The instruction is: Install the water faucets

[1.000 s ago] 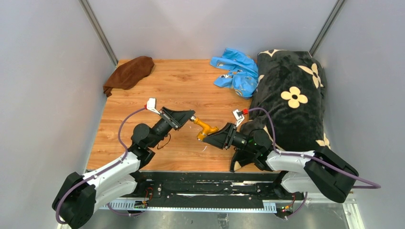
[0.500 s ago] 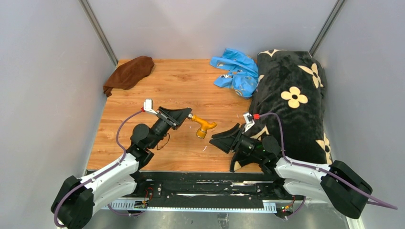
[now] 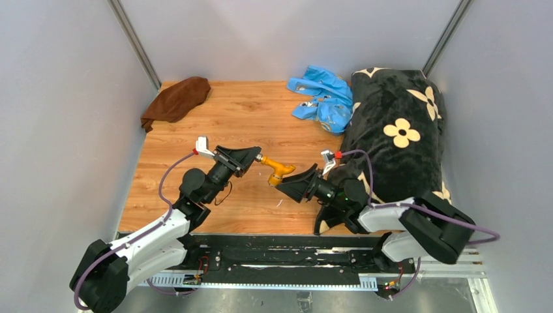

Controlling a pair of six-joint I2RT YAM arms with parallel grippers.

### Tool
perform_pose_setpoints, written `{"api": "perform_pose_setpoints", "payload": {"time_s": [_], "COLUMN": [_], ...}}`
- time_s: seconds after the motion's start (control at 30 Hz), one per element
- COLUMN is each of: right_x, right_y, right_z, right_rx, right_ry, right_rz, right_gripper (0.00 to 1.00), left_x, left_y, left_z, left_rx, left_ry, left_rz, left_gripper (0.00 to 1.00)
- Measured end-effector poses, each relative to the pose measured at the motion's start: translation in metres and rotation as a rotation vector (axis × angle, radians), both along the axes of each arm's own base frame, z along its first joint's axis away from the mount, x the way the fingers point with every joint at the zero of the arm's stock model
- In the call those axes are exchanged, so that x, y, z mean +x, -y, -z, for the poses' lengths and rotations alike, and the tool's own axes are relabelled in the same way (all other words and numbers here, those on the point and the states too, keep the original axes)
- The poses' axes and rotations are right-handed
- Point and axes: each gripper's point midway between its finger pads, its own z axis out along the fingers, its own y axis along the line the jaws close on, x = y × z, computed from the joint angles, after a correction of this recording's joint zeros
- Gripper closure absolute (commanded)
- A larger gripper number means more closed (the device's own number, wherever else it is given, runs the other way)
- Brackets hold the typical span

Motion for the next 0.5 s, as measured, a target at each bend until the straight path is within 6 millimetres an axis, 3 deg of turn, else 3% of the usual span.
{"api": "perform_pose_setpoints", "payload": {"time_s": [0.1,0.2,0.3,0.5], "right_x": [0.004,0.001,0.0,-0.004], "right_y": [-0.012,-0.02,-0.02,-0.02], "right_z": [0.005,-0.007,-0.019,-0.023], "right_rx": [-0.003,0.026,0.059,0.067], "right_ry": [-0.015,0.012,0.041,0.053], "right_rz": [-0.021,-0.044,-0.051,-0.069], "right_gripper": [0.3,0.38,0.29,0.29], "left_x": [0.001,0.001,0.002,0.002], "left_y": [0.0,0.0,0.0,0.001], "left_z": [0.001,0.002,0.004,0.008], "left_rx": [0.001,0.003,0.004,0.01], "left_ry": [-0.003,-0.009,-0.016,-0.031], "left_rz": [-0.001,-0.003,-0.007,0.0], "left_gripper": [1.0,1.0,1.0,1.0]}}
